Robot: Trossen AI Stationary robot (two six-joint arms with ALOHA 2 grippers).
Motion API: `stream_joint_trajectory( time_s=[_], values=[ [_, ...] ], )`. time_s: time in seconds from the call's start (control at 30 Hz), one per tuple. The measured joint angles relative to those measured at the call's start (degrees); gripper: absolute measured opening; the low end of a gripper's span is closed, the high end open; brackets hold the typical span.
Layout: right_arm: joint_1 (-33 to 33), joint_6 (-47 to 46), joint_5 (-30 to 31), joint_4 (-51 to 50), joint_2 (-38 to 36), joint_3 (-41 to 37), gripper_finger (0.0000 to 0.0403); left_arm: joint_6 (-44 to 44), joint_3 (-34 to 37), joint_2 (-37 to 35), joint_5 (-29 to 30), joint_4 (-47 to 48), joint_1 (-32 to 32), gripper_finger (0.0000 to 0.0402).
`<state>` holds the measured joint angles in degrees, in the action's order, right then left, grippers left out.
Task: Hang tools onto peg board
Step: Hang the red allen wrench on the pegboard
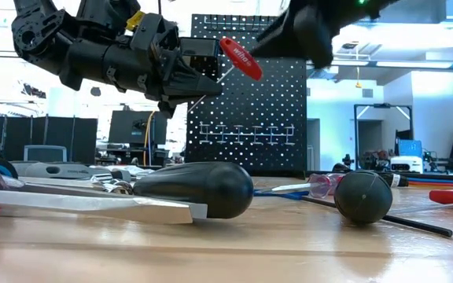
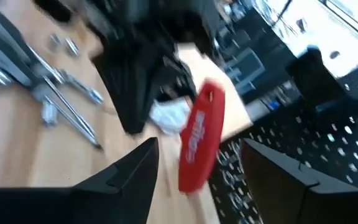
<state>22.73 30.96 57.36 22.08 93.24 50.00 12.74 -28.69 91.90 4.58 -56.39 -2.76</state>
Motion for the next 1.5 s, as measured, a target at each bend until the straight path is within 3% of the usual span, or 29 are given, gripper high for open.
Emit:
stream_joint_trajectory(
  time_s=[0.27,0.5,0.87,1.2,1.5],
  values=[
    [-1.80,0.15,8.50,1.62,5.25,0.30,0.0215,0.26,0.00,0.00,0.49,-0.02,0.00,0.0000],
    [-2.18,-1.65,10.03,6.01,7.46,0.30,0.0213,0.94,0.00,0.00,1.66,-0.11,0.01,0.0000],
    [-4.05,-1.09,10.00,6.91,7.31,1.24,0.0281,1.13,0.00,0.00,1.95,-0.08,0.13,0.0000],
    [-6.02,-0.93,9.27,6.51,7.31,3.21,0.0279,1.45,-0.02,0.00,2.54,-0.36,0.15,0.0000],
    [-7.69,-0.97,5.71,6.83,10.22,3.56,0.0240,1.54,-0.02,0.02,1.98,-0.41,0.13,0.0000]
  ],
)
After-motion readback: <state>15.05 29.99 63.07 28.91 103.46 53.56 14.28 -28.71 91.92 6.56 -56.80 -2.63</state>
